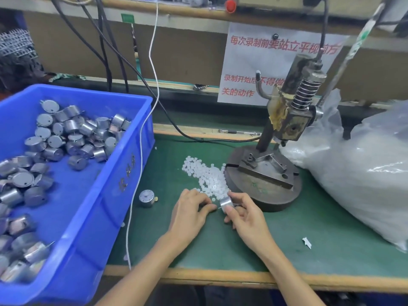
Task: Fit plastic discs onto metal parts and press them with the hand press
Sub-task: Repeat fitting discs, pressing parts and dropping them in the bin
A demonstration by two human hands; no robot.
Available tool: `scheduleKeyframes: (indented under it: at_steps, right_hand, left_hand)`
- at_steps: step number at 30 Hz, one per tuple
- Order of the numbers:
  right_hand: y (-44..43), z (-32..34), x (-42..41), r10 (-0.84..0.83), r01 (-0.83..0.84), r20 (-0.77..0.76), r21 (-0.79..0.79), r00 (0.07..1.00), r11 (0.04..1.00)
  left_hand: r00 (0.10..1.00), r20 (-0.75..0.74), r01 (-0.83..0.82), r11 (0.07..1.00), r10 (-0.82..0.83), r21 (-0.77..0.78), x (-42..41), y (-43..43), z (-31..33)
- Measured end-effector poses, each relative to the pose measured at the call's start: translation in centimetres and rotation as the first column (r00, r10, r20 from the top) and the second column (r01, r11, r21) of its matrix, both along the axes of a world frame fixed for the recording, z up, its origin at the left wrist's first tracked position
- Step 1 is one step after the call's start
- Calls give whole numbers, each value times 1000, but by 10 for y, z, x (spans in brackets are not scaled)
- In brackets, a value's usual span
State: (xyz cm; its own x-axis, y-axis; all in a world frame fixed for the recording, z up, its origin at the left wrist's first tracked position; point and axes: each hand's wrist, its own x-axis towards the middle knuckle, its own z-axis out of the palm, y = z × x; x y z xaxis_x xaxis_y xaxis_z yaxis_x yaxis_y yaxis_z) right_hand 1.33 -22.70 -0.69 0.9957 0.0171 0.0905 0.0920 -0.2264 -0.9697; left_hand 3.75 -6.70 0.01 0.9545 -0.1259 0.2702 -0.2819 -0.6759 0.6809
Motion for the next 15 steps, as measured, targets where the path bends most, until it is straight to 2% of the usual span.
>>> scheduleKeyframes:
  at_steps: [3, 7, 15]
  right_hand:
    - [2, 1, 3, -1, 4, 39, -69, 999, 998]
    - [10, 5, 9, 27, -10, 107, -155, 994, 988]
    - [15, 1, 14, 71, -12, 178, -314, 981, 949]
  left_hand:
    - [1000, -20, -12, 994, 10, -112, -2, 4, 2]
    - [985, -31, -170, 944, 168, -282, -4, 11, 5]
    - [986, -81, -159, 964, 145, -213, -5, 6, 4]
